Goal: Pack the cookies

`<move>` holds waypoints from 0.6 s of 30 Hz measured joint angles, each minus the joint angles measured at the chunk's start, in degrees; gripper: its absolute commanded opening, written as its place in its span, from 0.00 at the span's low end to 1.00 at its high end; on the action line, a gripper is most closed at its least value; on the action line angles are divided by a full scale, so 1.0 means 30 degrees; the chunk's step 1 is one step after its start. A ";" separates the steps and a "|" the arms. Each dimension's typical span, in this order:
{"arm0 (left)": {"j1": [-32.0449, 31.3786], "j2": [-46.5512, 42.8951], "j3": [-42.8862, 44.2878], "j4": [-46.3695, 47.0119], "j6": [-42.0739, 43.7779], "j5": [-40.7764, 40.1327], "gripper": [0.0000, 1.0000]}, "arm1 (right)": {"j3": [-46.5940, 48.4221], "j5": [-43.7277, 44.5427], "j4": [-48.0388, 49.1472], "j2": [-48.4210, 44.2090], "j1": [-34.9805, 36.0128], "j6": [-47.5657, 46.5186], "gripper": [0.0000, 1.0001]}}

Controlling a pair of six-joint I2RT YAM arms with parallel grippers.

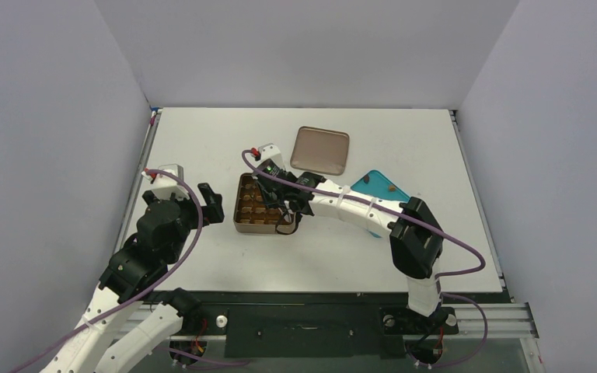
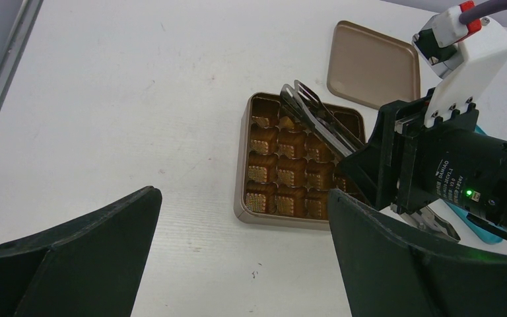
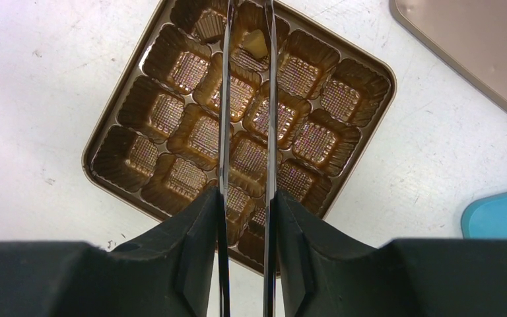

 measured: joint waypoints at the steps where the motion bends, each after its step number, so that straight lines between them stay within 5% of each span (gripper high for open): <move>1: 0.0000 0.0000 0.0000 0.0000 0.0000 0.0000 0.97 | 0.0000 0.0000 0.0022 0.0000 0.0000 0.0036 0.33; 10: 0.0000 0.0000 0.0000 0.0000 0.0000 0.0000 0.97 | -0.0933 0.0379 0.0299 -0.0568 -0.0007 0.0255 0.33; 18: 0.0007 -0.0007 -0.0007 0.0000 0.0000 0.0000 0.97 | -0.4167 0.1158 0.0423 -0.4364 -0.0160 0.0641 0.33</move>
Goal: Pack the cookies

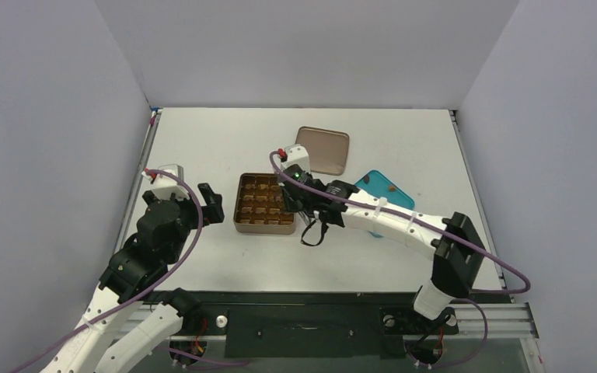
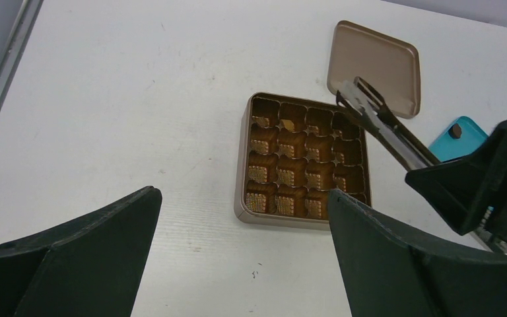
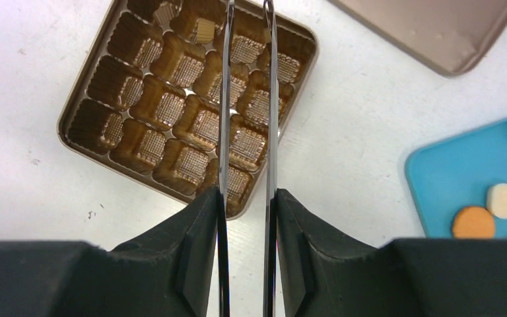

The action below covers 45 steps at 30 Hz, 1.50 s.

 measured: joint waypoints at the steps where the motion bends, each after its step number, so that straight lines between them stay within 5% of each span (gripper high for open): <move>1: 0.0000 0.0000 0.0000 0.0000 0.0000 0.0000 0.97 | -0.0284 0.0124 0.0000 -0.0481 -0.0051 0.0073 0.33; 23: 0.0248 -0.0109 -0.0066 0.0007 0.0000 0.0015 0.97 | -0.6754 0.2280 -0.3388 -0.8728 -0.3876 0.1770 0.36; 45: 0.0350 -0.0240 -0.0073 0.0015 0.0000 0.0372 0.97 | -1.0083 0.2659 -0.4889 -1.1307 -0.5377 0.3541 0.42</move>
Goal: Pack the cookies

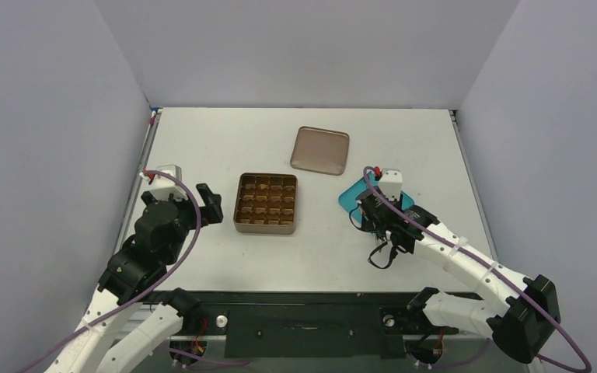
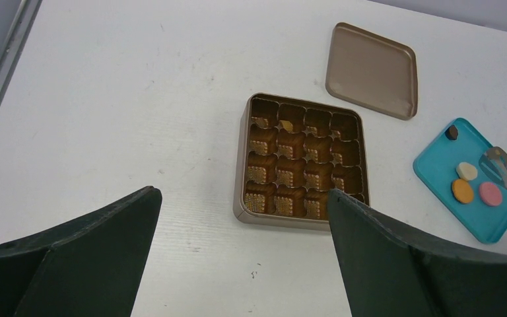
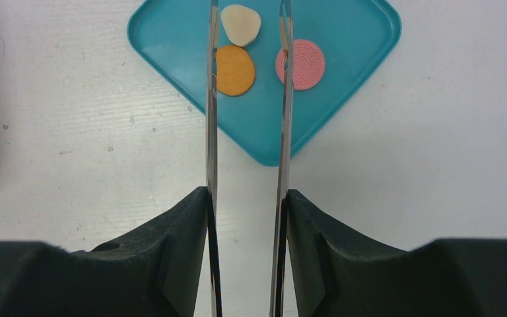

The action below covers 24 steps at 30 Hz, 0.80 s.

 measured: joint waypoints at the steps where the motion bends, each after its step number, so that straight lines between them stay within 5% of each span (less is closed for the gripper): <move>1: 0.0000 -0.0007 0.0000 -0.0007 0.0000 0.0000 0.97 | -0.0095 -0.0044 0.0036 0.0000 -0.0051 0.0036 0.42; 24: 0.0066 -0.0022 0.0000 0.0000 0.0000 0.0051 0.97 | -0.1202 -0.1712 0.2630 0.1304 -0.1566 0.0102 0.42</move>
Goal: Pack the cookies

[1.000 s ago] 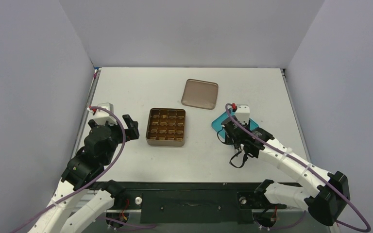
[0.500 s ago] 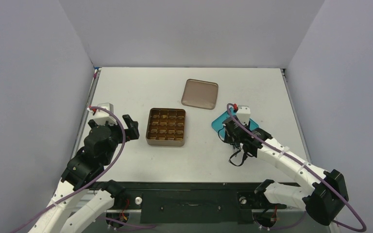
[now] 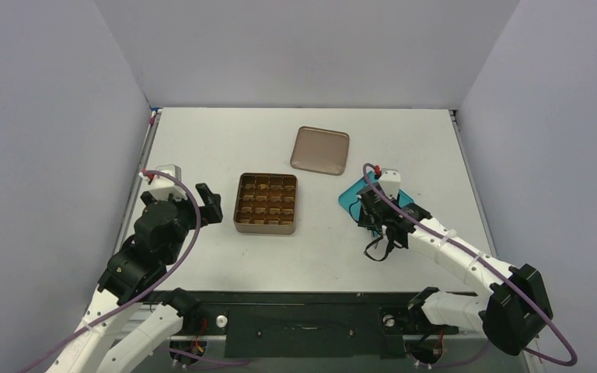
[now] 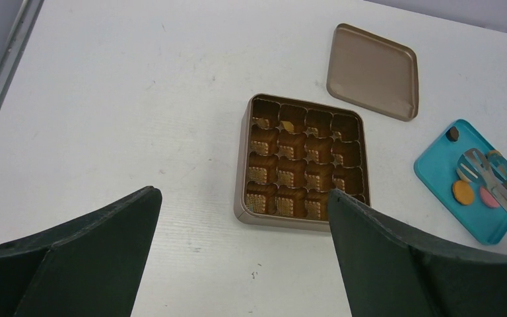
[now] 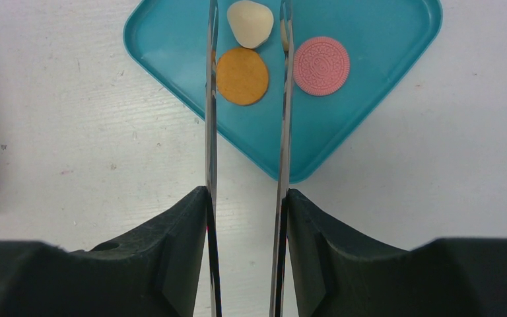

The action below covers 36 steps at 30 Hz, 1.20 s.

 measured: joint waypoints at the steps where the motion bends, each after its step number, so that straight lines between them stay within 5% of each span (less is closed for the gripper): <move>1: 0.0044 0.0000 0.0000 0.0000 0.0000 0.0007 0.97 | -0.0044 -0.0036 0.0080 0.0051 -0.0015 0.0000 0.43; 36: 0.0189 0.0117 -0.0051 0.0000 0.0000 0.0095 0.97 | 0.0051 -0.0189 0.0240 0.0678 -0.0080 -0.0444 0.24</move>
